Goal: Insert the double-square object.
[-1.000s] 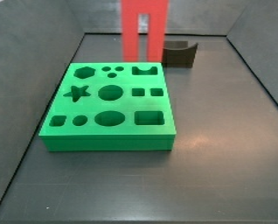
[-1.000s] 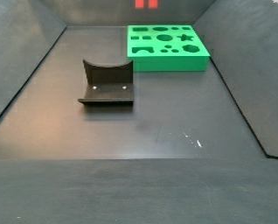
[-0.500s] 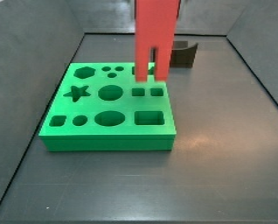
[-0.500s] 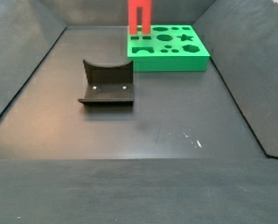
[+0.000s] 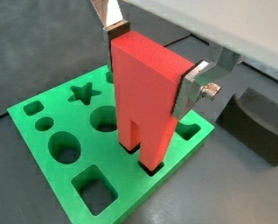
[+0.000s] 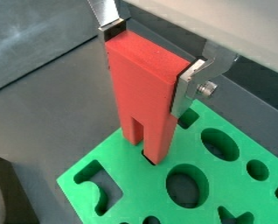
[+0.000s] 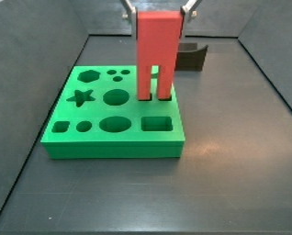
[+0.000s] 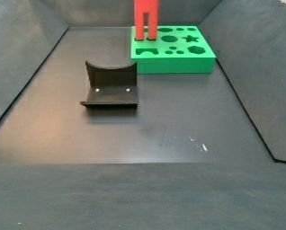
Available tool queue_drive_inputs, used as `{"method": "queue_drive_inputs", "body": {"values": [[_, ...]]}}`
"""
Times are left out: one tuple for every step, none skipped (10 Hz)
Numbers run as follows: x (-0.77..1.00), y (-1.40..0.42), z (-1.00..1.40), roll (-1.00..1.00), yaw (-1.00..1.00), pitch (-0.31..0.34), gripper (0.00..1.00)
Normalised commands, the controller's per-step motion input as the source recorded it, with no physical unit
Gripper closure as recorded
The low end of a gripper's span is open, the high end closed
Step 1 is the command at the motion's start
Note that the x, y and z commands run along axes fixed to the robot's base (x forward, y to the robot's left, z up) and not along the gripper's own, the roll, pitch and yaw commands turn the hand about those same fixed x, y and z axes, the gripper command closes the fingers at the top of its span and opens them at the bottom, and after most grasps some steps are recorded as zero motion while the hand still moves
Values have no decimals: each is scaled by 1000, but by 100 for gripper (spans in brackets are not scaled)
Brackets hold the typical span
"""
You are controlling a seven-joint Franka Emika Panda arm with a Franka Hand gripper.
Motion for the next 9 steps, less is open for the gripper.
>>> {"method": "queue_drive_inputs", "body": {"values": [[17, 137, -480, -17, -183, -39, 100], [77, 0, -431, -96, -280, -54, 100], [126, 0, -394, -183, -326, -81, 100], [111, 20, -457, -184, -277, -103, 100], [0, 40, -411, -236, -209, -139, 100], [-194, 31, -331, -327, -40, -187, 100], [-189, 11, -214, -350, 14, -160, 100], [-160, 51, -131, -374, 117, -149, 100], [-117, 71, -140, -357, 71, -141, 100]]}}
